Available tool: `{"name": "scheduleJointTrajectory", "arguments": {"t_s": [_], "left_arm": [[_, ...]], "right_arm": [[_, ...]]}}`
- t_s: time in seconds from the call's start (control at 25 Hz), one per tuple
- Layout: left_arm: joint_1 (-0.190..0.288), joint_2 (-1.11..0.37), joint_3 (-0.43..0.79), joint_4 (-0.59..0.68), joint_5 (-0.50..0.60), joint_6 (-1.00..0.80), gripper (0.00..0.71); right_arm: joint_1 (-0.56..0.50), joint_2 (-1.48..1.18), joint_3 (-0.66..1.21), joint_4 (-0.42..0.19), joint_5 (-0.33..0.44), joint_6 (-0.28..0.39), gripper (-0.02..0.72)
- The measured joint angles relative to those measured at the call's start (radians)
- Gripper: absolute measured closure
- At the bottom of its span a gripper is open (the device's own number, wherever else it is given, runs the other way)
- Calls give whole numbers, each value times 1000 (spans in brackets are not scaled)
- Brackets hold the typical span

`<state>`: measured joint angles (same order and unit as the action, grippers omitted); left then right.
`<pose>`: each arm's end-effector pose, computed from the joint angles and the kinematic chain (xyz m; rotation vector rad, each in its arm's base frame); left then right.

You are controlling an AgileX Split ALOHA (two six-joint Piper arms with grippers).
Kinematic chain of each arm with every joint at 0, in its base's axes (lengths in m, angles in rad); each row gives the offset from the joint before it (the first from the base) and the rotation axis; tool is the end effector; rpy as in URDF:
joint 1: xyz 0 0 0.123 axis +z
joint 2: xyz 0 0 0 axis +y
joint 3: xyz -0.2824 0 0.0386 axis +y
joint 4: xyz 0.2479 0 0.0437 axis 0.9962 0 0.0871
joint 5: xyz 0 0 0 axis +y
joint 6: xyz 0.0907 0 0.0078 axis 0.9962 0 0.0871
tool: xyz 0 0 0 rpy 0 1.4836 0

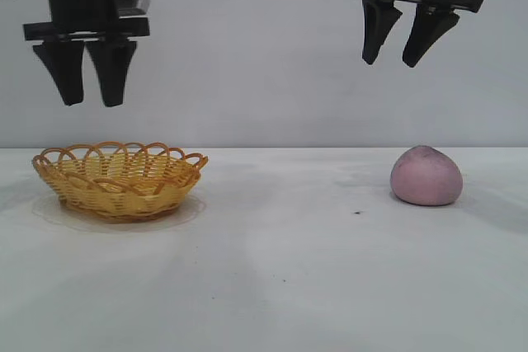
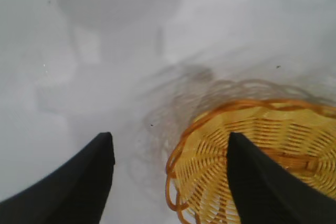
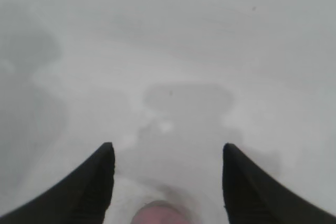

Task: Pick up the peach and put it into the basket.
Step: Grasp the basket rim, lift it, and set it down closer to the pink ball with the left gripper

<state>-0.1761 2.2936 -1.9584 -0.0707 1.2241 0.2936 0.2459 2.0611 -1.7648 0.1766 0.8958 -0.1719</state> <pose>0.4647 -0.0888 0.1786 0.6762 2.9615 -0.0938 0.4411 0.1236 0.2431 -0.4522 2.6344 0.2429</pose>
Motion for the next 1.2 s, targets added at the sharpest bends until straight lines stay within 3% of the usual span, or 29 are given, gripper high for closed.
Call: {"name": "scheduleJointTrajectory", "arguments": {"t_s": [0.24,0.32,0.4,0.44,0.64,0.68,0.72,0.8,0.92,1.08,1.2], "left_arm": [[6,36,54,-12,-2,15,375],[6,47,59,-21,-2,15,454],[6,49,60,-52,0,15,598],[6,49,60,-70,0,15,637],[8,32,82,-181,-2,-16,637],[8,16,110,-213,-6,-21,710],[8,-8,142,-246,-19,-28,710],[8,-63,255,-317,-84,-33,710],[1,-181,478,-453,-274,-33,710],[-71,-352,776,-648,-592,-28,710],[-134,-394,897,-795,-700,44,710]], "right_arm": [[0,0,0,0,4,0,319],[0,0,0,0,4,0,319],[0,0,0,0,4,-2,319],[0,0,0,0,5,-4,319],[0,0,0,0,7,-11,319],[0,0,0,0,7,-15,319],[0,0,0,0,7,-17,319],[0,0,0,0,7,-19,319],[0,0,0,0,7,-21,319],[0,0,0,0,7,-23,319],[0,0,0,7,7,-26,319]]}}
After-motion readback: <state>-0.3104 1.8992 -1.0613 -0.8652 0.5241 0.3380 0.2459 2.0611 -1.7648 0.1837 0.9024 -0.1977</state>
